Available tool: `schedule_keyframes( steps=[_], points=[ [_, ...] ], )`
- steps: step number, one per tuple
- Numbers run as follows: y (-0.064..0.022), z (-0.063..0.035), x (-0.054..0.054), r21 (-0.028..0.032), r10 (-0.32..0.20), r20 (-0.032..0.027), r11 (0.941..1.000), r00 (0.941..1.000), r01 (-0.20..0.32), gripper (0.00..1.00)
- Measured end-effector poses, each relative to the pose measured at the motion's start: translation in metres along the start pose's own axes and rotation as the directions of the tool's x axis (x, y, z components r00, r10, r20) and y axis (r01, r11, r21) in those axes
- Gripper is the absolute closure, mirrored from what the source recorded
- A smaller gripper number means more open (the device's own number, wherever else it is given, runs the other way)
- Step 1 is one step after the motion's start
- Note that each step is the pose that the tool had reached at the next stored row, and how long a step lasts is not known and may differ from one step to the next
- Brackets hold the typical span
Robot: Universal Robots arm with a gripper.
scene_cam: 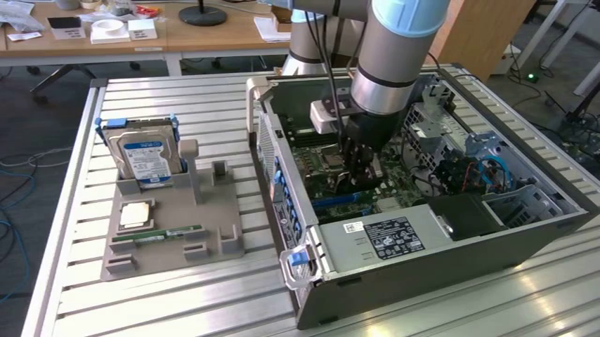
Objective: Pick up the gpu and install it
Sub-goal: 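Insert the gpu into the slot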
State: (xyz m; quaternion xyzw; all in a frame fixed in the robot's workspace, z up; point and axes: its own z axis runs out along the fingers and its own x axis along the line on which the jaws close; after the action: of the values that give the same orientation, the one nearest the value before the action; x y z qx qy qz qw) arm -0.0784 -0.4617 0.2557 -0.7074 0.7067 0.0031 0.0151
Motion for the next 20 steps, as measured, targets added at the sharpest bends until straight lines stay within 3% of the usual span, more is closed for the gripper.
schedule_keyframes(
  steps=[20],
  points=[
    [0.0039,0.0014,-0.0018,0.0001,0.000,0.0002,1.0000,1.0000,0.000,0.73]
  ],
)
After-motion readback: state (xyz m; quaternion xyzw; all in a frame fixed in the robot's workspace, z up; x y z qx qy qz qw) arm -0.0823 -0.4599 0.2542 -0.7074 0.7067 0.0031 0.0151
